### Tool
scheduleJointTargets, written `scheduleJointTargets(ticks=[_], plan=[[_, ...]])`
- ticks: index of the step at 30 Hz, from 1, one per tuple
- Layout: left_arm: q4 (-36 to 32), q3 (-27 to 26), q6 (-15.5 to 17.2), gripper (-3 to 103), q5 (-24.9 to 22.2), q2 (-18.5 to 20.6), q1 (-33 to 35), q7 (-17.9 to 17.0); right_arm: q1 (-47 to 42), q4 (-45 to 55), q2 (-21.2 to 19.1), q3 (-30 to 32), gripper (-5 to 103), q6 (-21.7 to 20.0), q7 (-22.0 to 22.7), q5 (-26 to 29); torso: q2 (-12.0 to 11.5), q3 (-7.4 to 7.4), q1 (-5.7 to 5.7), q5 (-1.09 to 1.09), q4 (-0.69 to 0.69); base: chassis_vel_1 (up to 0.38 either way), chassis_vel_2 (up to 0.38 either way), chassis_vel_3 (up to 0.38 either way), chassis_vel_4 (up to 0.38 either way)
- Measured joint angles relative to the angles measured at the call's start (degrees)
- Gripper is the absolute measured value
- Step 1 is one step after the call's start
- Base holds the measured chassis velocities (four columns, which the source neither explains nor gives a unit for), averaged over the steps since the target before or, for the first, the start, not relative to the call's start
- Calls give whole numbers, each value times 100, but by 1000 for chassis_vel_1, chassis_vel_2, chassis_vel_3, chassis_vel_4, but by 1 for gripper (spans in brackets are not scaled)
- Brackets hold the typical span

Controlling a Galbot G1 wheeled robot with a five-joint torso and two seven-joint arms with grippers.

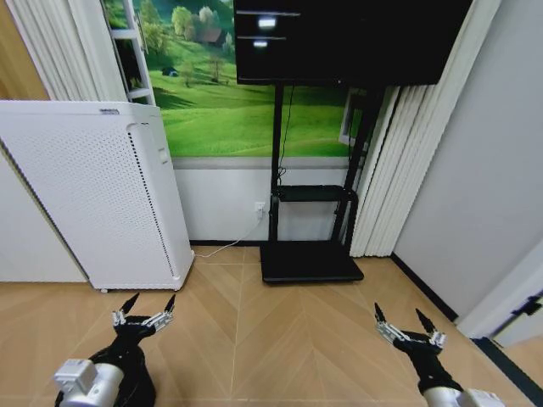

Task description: Pick up the trash bin and place the garbage on the floor into it.

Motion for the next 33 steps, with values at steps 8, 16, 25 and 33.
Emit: scheduleJointTargets(ticks=[8,16,25,33], plan=[[3,-3,0,100,-6,3,-1,0,3,-2,-3,-2,100,0,-1,1,186,148,36,0,0,0,0,0,0],[6,-6,0,100,-10,4,-1,0,3,-3,-4,-3,100,0,-1,3,382,287,95,0,0,0,0,0,0],[6,-7,0,100,-11,4,-1,0,3,-3,-5,-3,100,0,-1,4,523,394,127,0,0,0,0,0,0],[7,-7,3,100,-12,5,-1,0,4,-4,-5,-3,100,0,0,4,776,573,202,0,0,0,0,0,0]])
